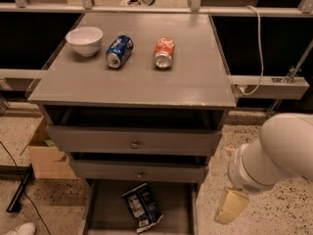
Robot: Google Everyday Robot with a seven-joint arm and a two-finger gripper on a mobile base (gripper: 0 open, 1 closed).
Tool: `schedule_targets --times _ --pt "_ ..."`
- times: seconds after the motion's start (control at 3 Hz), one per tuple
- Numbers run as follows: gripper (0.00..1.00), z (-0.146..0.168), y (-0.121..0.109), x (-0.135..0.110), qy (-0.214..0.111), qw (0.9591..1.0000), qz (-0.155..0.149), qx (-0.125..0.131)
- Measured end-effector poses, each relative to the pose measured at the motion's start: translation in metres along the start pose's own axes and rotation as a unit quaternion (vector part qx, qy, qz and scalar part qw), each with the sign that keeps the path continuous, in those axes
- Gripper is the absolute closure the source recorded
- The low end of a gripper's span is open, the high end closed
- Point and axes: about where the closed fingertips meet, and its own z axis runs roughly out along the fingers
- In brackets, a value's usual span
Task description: Pick blue chip bag from bottom drawer and place on counter
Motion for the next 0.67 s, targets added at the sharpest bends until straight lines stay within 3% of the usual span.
schedule_targets --times 0.67 --pt "0.0 0.061 0.011 0.014 0.012 0.9993 0.03 -0.018"
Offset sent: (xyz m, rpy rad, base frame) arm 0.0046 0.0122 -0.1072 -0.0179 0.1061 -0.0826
